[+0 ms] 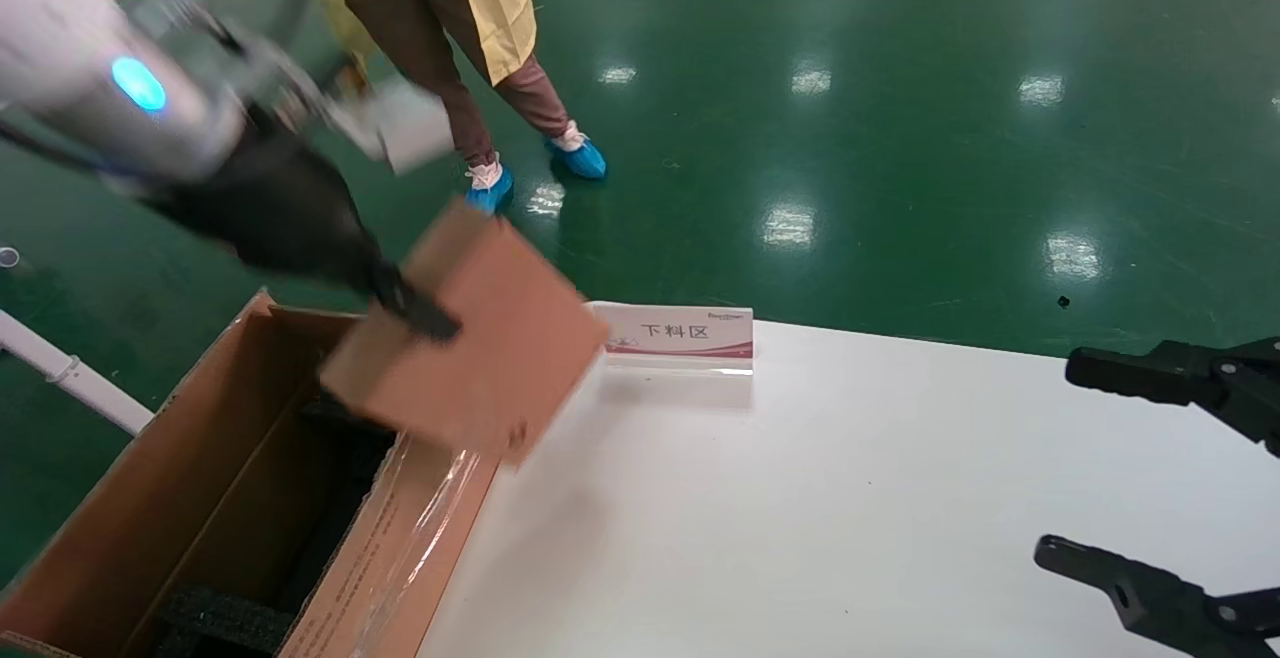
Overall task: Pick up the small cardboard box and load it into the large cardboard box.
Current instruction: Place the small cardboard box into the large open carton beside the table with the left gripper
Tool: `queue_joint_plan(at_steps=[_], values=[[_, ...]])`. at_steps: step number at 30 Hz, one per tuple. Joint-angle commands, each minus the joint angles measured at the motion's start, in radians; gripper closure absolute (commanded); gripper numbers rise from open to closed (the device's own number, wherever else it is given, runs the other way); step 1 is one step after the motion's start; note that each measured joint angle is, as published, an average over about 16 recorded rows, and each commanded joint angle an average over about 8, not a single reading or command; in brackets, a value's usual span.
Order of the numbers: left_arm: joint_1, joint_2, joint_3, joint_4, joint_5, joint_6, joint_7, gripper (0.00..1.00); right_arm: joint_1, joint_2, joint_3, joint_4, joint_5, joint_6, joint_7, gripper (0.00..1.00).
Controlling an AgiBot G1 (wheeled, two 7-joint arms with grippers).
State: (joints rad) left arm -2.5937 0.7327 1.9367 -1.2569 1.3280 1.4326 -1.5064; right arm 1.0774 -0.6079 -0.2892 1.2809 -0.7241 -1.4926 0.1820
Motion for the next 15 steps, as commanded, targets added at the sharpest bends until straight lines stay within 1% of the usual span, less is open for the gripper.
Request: queue_joint_plan(at_steps=[1,5,9,12,15], values=[[-0.049,-0.009,-0.020,0.017,0.005,0.004,0.017,1.00,0.000,0.000,0.000,0.000,0.000,0.000,0.000,0.00],[-0.136,-0.001,-0.042,0.069,0.026,0.049,0.059,1.00,0.000,0.000,0.000,0.000,0.000,0.000,0.000,0.00],[-0.201,0.012,-0.047,0.125,0.029,0.109,0.098,1.00,0.000,0.000,-0.001,0.000,0.000,0.000,0.000,0.00],[-0.239,0.019,-0.027,0.170,0.013,0.146,0.123,1.00,0.000,0.000,-0.001,0.000,0.001,0.000,0.000,0.00],[-0.275,0.023,0.020,0.211,-0.008,0.164,0.147,1.00,0.000,0.000,-0.001,0.000,0.001,0.000,-0.001,0.00]])
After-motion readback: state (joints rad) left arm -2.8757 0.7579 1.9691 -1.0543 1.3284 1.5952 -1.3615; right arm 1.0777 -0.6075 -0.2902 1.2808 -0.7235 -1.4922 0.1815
